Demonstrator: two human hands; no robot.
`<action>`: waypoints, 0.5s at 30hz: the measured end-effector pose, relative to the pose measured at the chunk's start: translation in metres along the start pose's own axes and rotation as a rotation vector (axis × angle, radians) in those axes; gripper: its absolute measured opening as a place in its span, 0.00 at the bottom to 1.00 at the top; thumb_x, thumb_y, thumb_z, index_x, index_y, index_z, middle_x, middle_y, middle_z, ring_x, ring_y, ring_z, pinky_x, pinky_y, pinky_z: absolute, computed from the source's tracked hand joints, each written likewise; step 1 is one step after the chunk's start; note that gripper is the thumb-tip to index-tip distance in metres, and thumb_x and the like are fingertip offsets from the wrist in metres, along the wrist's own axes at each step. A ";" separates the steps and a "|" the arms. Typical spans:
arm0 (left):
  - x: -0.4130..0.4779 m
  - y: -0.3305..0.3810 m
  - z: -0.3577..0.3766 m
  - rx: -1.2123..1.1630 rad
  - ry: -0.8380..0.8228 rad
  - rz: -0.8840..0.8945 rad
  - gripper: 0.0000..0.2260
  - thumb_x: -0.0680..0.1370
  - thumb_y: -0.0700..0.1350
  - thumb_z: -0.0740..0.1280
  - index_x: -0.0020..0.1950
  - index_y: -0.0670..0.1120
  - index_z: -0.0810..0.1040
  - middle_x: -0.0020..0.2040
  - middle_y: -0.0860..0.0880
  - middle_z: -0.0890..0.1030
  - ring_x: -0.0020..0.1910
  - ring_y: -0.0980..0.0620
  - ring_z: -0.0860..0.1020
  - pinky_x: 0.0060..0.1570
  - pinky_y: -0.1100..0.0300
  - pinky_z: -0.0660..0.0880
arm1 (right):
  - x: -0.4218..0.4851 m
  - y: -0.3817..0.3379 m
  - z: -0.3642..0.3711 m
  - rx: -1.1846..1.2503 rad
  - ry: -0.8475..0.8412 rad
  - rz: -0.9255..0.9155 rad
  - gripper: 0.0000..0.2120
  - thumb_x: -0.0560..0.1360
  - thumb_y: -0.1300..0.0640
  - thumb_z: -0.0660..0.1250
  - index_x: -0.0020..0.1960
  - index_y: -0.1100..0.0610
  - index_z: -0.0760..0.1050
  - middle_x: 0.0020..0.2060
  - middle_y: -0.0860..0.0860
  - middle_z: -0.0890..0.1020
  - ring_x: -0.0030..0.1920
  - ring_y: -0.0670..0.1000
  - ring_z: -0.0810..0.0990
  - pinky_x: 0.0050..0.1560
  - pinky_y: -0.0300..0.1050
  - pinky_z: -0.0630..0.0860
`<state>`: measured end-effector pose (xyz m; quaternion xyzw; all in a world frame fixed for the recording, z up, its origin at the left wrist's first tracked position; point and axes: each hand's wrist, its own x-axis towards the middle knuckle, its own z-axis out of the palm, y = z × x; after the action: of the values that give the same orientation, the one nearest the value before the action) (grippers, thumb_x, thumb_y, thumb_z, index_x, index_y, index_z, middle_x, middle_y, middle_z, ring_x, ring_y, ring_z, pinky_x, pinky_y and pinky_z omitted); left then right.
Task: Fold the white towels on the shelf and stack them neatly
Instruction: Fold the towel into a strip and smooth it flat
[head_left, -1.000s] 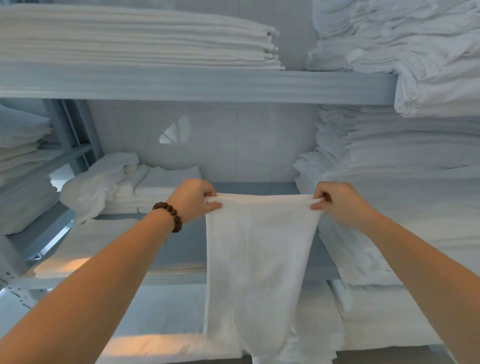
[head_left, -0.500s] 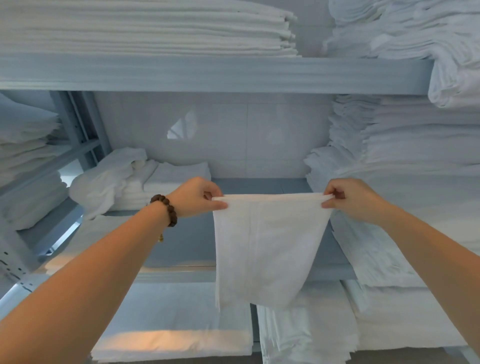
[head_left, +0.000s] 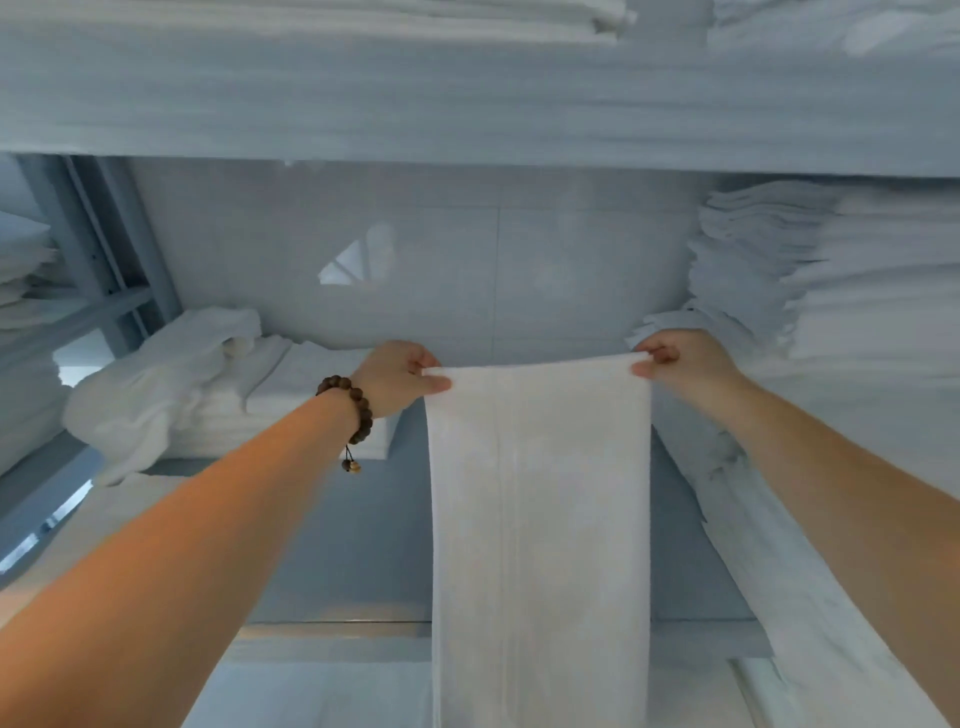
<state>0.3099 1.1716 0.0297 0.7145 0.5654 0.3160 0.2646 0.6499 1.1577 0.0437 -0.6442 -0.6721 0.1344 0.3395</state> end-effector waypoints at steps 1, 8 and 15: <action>0.013 -0.010 0.012 -0.021 0.028 -0.018 0.06 0.74 0.44 0.72 0.41 0.48 0.75 0.34 0.53 0.73 0.34 0.56 0.71 0.33 0.69 0.66 | 0.015 0.010 0.015 -0.018 0.016 0.009 0.11 0.71 0.62 0.72 0.53 0.62 0.80 0.45 0.58 0.81 0.46 0.53 0.76 0.42 0.40 0.65; 0.095 -0.101 0.105 -0.140 0.232 -0.103 0.11 0.77 0.40 0.64 0.58 0.49 0.71 0.37 0.50 0.71 0.33 0.51 0.72 0.29 0.63 0.70 | 0.090 0.088 0.127 -0.004 0.171 0.109 0.11 0.72 0.59 0.69 0.53 0.60 0.78 0.50 0.58 0.82 0.53 0.58 0.78 0.52 0.44 0.71; 0.162 -0.173 0.175 -0.077 0.267 -0.146 0.15 0.78 0.36 0.58 0.62 0.50 0.65 0.34 0.49 0.67 0.31 0.51 0.69 0.29 0.59 0.69 | 0.143 0.159 0.219 0.045 0.179 0.183 0.11 0.72 0.60 0.70 0.54 0.59 0.75 0.44 0.56 0.79 0.45 0.54 0.76 0.43 0.39 0.65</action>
<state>0.3571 1.3643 -0.1885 0.6127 0.6333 0.4094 0.2365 0.6440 1.3723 -0.1745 -0.7046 -0.5742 0.1219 0.3987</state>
